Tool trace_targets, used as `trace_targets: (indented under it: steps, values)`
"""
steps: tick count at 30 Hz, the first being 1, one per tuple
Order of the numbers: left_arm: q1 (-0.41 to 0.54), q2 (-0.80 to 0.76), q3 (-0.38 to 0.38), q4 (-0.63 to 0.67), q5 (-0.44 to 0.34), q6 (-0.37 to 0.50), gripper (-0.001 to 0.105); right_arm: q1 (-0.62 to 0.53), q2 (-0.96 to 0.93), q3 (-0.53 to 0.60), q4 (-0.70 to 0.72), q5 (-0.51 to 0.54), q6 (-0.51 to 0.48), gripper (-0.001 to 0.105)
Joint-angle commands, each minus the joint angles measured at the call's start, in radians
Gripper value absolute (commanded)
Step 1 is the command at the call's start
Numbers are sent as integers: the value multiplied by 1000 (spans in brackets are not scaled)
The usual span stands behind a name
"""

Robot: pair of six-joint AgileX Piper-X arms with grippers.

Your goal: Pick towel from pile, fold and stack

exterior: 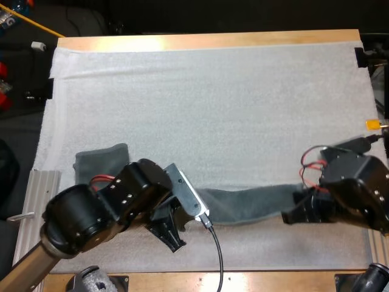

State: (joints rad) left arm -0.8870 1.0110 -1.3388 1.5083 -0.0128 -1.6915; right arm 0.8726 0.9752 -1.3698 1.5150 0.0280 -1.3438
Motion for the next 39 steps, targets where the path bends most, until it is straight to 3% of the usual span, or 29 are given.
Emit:
trace_targets:
  steps: [1,5,10,16,21,23,35,39]
  values:
    - [-5,0,-7,22,8,-2,0,14,-4,-6,33,-13,19,0]
    - [-5,14,22,-19,93,44,0,49,18,26,31,-23,38,0]
    - [41,78,92,-118,90,95,0,42,105,108,-48,81,-44,0]
    - [258,201,152,-281,144,162,0,-94,283,163,-235,140,-99,0]
    - [398,327,152,-388,342,202,0,-240,417,163,-384,43,-135,0]
    - [429,377,152,-421,381,202,0,-282,459,163,-416,-17,-135,0]
    - [552,594,152,-640,386,205,0,-418,625,163,-600,-89,-62,0]
    - [592,644,152,-744,409,129,0,-442,669,163,-653,-120,14,0]
